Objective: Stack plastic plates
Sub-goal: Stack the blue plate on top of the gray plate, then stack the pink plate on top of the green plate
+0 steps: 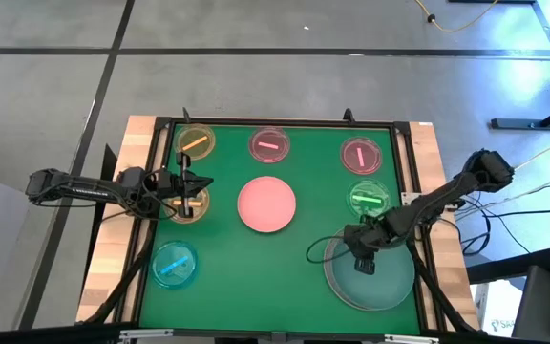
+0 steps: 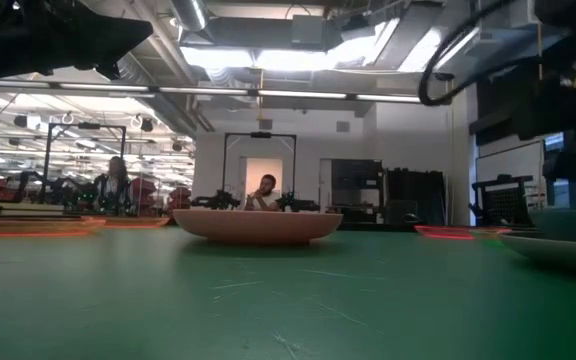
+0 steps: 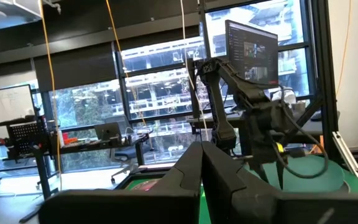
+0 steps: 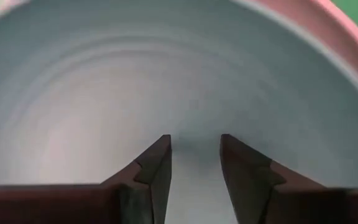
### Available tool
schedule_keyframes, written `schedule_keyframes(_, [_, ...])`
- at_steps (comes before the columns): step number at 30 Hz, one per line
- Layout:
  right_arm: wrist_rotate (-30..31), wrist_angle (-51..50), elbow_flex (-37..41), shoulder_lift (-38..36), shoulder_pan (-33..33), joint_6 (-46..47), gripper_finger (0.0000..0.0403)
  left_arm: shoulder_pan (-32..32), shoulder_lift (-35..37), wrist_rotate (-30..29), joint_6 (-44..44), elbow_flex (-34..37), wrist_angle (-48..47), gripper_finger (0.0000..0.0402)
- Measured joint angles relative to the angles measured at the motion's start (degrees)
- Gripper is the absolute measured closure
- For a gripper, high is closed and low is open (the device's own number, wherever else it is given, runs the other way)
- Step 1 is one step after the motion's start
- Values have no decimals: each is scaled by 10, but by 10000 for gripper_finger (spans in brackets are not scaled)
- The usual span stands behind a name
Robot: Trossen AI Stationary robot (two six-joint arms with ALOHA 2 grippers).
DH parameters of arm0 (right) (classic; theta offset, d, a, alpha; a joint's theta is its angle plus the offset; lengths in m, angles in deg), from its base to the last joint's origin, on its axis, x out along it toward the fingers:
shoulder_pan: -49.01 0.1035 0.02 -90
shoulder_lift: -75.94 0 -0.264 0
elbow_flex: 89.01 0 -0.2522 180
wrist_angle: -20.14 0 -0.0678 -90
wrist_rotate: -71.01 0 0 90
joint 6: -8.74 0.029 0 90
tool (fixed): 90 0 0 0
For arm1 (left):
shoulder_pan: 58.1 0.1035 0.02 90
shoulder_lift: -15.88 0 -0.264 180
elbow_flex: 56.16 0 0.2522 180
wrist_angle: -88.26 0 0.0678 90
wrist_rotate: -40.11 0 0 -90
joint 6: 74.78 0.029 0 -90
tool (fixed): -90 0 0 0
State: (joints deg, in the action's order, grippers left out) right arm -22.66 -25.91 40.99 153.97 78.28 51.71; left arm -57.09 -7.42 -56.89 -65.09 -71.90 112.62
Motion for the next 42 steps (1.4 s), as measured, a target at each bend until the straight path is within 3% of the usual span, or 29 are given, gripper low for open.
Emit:
schedule_keyframes(4, [16, 39, 7, 32, 0, -23, 267, 0, 0, 0, 0, 0, 0, 398])
schedule_keyframes(12, [108, 133, 10, 55, 0, -87, 267, 0, 0, 0, 0, 0, 0, 398])
schedule_keyframes(16, [116, 130, 9, 55, 0, -90, 267, 0, 0, 0, 0, 0, 0, 398])
schedule_keyframes(20, [95, 114, 9, 55, -1, -89, 267, 0, 0, 0, 0, 0, 0, 398])
schedule_keyframes(28, [-7, 79, 1, 54, -1, -42, 267, 0, 0, 0, 0, 0, 0, 398])
schedule_keyframes(35, [-18, -67, -99, 56, -6, -70, 267, 0, 0, 0, 0, 0, 0, 398])
schedule_keyframes(39, [33, -161, -173, 54, -9, -84, 267, 0, 0, 0, 0, 0, 0, 398])
schedule_keyframes(42, [123, -144, -212, 54, -8, -128, 267, 0, 0, 0, 0, 0, 0, 398])
